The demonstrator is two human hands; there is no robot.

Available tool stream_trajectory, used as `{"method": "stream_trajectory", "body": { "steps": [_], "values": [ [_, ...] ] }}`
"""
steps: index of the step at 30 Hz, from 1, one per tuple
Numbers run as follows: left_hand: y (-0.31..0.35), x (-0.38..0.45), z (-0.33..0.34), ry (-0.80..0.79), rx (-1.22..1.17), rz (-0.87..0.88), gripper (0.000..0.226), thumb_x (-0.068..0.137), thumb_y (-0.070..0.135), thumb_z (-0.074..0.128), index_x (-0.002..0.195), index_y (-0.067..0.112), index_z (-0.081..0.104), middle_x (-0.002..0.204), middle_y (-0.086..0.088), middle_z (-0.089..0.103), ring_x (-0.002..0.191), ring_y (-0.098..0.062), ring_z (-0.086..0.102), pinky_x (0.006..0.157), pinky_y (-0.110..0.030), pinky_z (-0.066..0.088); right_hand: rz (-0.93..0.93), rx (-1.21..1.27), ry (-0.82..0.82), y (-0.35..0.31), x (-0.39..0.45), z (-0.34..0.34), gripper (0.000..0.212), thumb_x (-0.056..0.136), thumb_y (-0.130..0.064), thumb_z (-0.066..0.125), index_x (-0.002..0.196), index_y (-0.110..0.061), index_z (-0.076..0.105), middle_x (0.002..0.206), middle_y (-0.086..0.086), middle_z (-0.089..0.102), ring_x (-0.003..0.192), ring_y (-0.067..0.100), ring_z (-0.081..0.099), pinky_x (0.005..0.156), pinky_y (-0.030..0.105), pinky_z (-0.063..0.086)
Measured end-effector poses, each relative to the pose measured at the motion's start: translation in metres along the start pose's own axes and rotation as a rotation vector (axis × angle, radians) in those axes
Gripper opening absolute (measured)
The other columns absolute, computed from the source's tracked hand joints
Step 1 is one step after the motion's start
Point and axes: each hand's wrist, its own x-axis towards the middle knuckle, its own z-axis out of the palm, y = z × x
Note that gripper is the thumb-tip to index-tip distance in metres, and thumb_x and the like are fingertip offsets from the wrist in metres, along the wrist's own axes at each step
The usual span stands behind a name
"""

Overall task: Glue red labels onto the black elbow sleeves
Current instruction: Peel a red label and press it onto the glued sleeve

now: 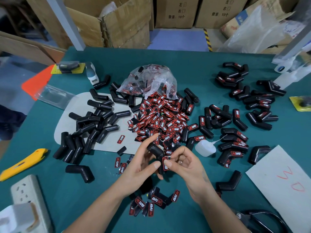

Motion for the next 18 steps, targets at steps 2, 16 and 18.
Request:
{"method": "stream_trajectory", "body": {
  "steps": [2, 16, 18],
  "values": [
    [0.0007, 0.0002, 0.0003, -0.005, 0.001, -0.001, 0.066, 0.105, 0.020, 0.063, 0.159, 0.044, 0.034, 0.123, -0.010, 0.060, 0.100, -0.025, 0.061, 0.078, -0.041, 0.061, -0.001, 0.006, -0.004, -0.0004, -0.0008, -0.0009, 0.036, 0.070, -0.048, 0.094, 0.084, -0.029, 0.068, 0.083, 0.002, 0.066, 0.081, 0.015, 0.060, 0.083, 0.035, 0.049],
    [0.0051, -0.0006, 0.0032, 0.002, -0.010, -0.016, 0.068, 0.104, 0.013, 0.060, 0.158, 0.045, 0.036, 0.120, 0.001, 0.062, 0.101, -0.022, 0.061, 0.078, -0.040, 0.061, 0.006, -0.015, 0.002, 0.0019, 0.0001, 0.0013, 0.039, 0.066, -0.056, 0.094, 0.083, -0.032, 0.068, 0.081, 0.000, 0.068, 0.079, 0.012, 0.059, 0.082, 0.034, 0.049],
    [0.0045, -0.0010, 0.0027, 0.001, -0.008, -0.019, 0.068, 0.104, 0.014, 0.061, 0.159, 0.045, 0.035, 0.122, 0.001, 0.062, 0.102, -0.023, 0.061, 0.078, -0.040, 0.062, 0.004, -0.015, 0.002, 0.0023, 0.0001, 0.0012, 0.033, 0.070, -0.048, 0.093, 0.083, -0.031, 0.068, 0.081, 0.001, 0.067, 0.080, 0.013, 0.059, 0.082, 0.036, 0.048]
  ]
}}
